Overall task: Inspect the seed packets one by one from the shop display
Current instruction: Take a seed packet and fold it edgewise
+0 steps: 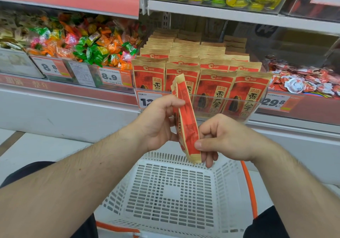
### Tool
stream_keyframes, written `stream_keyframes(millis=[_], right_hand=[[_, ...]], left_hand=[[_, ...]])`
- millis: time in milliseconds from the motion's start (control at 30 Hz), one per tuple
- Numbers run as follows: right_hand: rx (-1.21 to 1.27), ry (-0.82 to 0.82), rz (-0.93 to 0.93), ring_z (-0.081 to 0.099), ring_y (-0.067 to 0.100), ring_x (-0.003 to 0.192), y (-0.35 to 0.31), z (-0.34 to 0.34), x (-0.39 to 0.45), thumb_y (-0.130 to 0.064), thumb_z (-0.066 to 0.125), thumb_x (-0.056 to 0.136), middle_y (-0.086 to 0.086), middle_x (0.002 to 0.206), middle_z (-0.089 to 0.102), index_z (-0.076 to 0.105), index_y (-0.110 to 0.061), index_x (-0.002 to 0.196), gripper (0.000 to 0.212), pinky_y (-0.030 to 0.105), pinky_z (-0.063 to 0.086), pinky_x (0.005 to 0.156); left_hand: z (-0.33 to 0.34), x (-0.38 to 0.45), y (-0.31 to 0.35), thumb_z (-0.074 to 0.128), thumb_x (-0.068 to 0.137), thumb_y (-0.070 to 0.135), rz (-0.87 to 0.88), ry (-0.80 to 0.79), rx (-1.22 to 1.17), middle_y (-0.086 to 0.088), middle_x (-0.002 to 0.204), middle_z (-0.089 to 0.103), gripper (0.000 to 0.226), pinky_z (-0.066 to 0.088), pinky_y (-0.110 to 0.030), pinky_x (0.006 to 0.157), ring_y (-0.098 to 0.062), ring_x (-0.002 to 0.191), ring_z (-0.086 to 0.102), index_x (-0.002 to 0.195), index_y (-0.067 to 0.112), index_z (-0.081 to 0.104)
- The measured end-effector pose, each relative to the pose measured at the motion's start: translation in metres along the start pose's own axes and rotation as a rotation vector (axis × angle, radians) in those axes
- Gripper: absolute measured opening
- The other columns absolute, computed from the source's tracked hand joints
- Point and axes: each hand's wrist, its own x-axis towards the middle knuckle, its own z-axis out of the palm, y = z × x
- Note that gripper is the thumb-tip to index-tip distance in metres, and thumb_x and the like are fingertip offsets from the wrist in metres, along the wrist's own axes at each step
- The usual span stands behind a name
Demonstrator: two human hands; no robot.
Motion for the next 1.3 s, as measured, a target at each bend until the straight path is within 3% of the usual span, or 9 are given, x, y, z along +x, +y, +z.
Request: stream_keyframes(millis=[167, 300, 400, 533, 700, 800, 933, 1000, 1300], right_hand=[[0.048, 0.009, -0.035, 0.068, 0.024, 0.057, 0.005, 0.000, 0.002, -0.012, 0.068, 0.090, 0.019, 0.071, 0.071, 0.067, 0.011, 0.084, 0.024, 0.034, 0.053, 0.058], [0.170, 0.124, -0.093, 0.064, 0.024, 0.054, 0.006, 0.000, 0.005, -0.038, 0.071, 0.082, 0.015, 0.066, 0.068, 0.065, 0.003, 0.077, 0.042, 0.038, 0.048, 0.057], [0.210, 0.287, -0.037, 0.061, 0.024, 0.058, 0.006, 0.001, 0.009, -0.048, 0.070, 0.073, 0.011, 0.076, 0.062, 0.058, -0.007, 0.085, 0.044, 0.037, 0.046, 0.054], [0.301, 0.275, 0.081, 0.061, 0.022, 0.063, 0.006, 0.013, 0.014, -0.055, 0.066, 0.064, 0.008, 0.096, 0.065, 0.053, -0.011, 0.107, 0.063, 0.035, 0.046, 0.052], [0.329, 0.386, 0.080, 0.057, 0.015, 0.053, 0.009, 0.026, 0.024, -0.038, 0.072, 0.085, 0.007, 0.079, 0.064, 0.058, -0.016, 0.107, 0.035, 0.028, 0.042, 0.045], [0.297, 0.460, 0.064, 0.055, 0.014, 0.049, 0.008, 0.024, 0.024, -0.034, 0.076, 0.083, 0.012, 0.076, 0.058, 0.061, -0.016, 0.100, 0.029, 0.022, 0.039, 0.042], [0.249, 0.525, 0.044, 0.057, 0.014, 0.049, 0.006, 0.022, 0.023, -0.033, 0.073, 0.086, 0.009, 0.070, 0.061, 0.060, -0.016, 0.098, 0.024, 0.021, 0.040, 0.041], [0.250, 0.579, 0.044, 0.056, 0.014, 0.046, 0.007, 0.019, 0.022, -0.033, 0.062, 0.094, -0.001, 0.061, 0.063, 0.061, -0.014, 0.097, 0.019, 0.025, 0.042, 0.043], [0.397, 0.649, -0.029, 0.048, 0.017, 0.042, 0.009, 0.007, 0.017, -0.020, 0.052, 0.101, 0.008, 0.057, 0.059, 0.064, -0.011, 0.072, 0.033, 0.028, 0.039, 0.043]], left_hand=[[0.001, 0.000, -0.001, 0.063, 0.059, 0.030, -0.016, 0.029, -0.007, -0.012, 0.094, 0.057, 0.047, 0.048, -0.048, 0.077, -0.030, 0.098, 0.052, 0.101, 0.012, 0.056], [0.001, -0.001, 0.001, 0.064, 0.058, 0.022, 0.005, 0.005, -0.076, -0.016, 0.097, 0.062, 0.020, 0.044, -0.054, 0.092, -0.034, 0.100, 0.054, 0.075, 0.015, 0.069], [0.000, 0.001, -0.001, 0.059, 0.060, 0.017, -0.003, -0.010, -0.124, -0.015, 0.100, 0.070, 0.043, 0.047, -0.053, 0.094, -0.033, 0.100, 0.063, 0.101, 0.003, 0.064], [0.003, -0.001, -0.002, 0.058, 0.060, 0.022, -0.039, -0.052, -0.148, -0.019, 0.111, 0.069, 0.070, 0.043, -0.054, 0.106, -0.034, 0.103, 0.065, 0.125, -0.004, 0.059], [0.005, -0.004, -0.003, 0.040, 0.082, 0.035, -0.074, -0.107, -0.156, -0.020, 0.093, 0.064, 0.044, 0.045, -0.048, 0.084, -0.035, 0.082, 0.058, 0.105, 0.004, 0.062], [0.006, -0.004, -0.004, 0.045, 0.089, 0.042, 0.001, -0.026, -0.074, -0.019, 0.098, 0.064, 0.044, 0.050, -0.047, 0.084, -0.035, 0.088, 0.060, 0.106, 0.006, 0.064], [0.007, -0.003, -0.004, 0.048, 0.094, 0.043, 0.090, 0.059, 0.069, -0.024, 0.115, 0.069, 0.046, 0.049, -0.062, 0.097, -0.044, 0.108, 0.065, 0.114, 0.006, 0.067], [0.006, -0.001, -0.003, 0.041, 0.103, 0.035, 0.127, 0.102, 0.089, -0.021, 0.108, 0.072, 0.039, 0.052, -0.058, 0.096, -0.037, 0.100, 0.070, 0.107, 0.009, 0.070], [0.004, 0.000, 0.001, 0.034, 0.107, 0.033, 0.088, 0.102, 0.066, -0.012, 0.098, 0.076, 0.039, 0.057, -0.040, 0.077, -0.025, 0.085, 0.073, 0.109, 0.012, 0.067]])
